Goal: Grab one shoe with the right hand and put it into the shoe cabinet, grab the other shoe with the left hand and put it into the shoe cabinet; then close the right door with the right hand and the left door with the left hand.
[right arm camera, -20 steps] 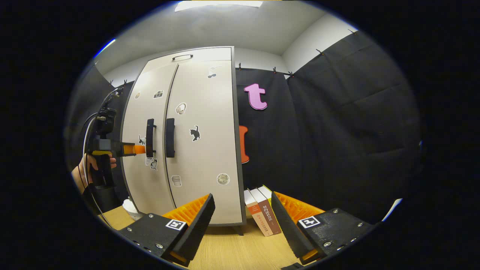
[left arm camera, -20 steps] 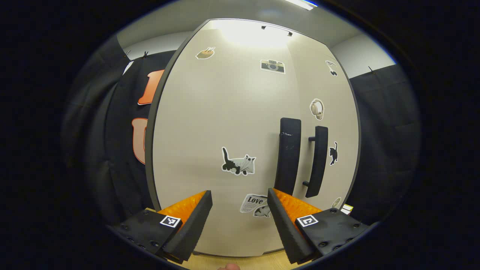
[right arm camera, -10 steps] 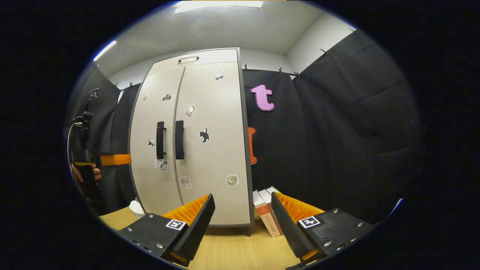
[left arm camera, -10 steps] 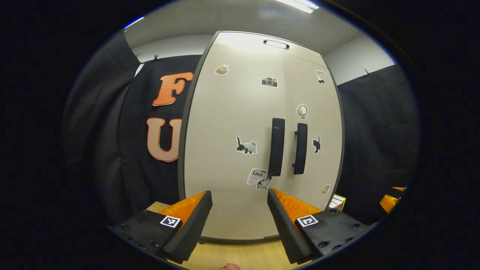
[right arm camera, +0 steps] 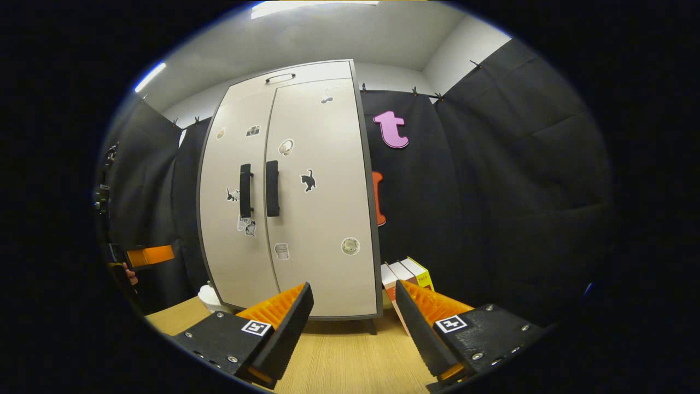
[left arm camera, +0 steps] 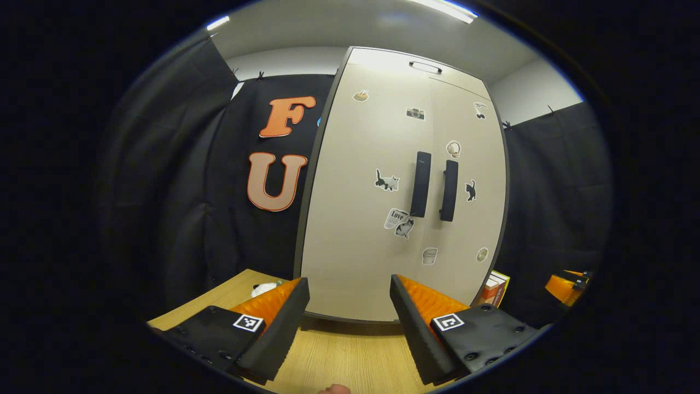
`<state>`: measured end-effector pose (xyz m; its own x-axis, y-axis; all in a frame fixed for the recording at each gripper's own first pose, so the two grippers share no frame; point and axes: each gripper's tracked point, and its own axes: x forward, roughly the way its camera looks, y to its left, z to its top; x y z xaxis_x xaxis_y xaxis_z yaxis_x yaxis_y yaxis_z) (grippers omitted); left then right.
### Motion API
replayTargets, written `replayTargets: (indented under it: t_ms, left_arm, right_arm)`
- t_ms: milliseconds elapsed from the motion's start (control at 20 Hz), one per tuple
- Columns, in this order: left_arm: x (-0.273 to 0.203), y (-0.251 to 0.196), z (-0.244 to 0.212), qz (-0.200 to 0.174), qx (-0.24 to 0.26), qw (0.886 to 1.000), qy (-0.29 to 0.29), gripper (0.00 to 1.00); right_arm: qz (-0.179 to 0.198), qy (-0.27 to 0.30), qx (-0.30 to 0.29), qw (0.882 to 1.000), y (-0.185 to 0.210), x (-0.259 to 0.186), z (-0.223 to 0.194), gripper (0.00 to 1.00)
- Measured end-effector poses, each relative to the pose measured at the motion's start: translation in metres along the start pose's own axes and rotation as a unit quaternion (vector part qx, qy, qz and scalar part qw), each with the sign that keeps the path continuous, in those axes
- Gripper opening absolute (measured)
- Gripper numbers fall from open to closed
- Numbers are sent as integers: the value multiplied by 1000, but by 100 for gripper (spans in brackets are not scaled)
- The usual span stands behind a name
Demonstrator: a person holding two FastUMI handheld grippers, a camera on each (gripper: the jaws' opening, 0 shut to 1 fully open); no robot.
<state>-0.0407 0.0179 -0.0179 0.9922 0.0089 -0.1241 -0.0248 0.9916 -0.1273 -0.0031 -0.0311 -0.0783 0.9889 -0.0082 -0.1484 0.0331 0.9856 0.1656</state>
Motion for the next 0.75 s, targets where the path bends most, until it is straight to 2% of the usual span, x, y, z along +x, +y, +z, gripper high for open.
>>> replayTargets:
  t_ms: [150, 300, 350, 750]
  left_arm:
    - [-12, 0, -9, 10, 12, 1000, 0, 97]
    - [-17, -11, -12, 3, 11, 1000, -1, 99]
    - [-18, -15, -13, -3, 13, 1000, -1, 97]
    - [-23, -30, -12, -19, 25, 1000, -3, 97]
  right_arm:
    - [-1, 3, 8, 1000, 0, 0, -7, 93]
    - [-3, -2, 8, 1000, -1, 1, -7, 93]
    - [-1, -3, 6, 1000, 0, 2, -7, 93]
    - [0, -8, 1, 1000, 3, 4, -2, 93]
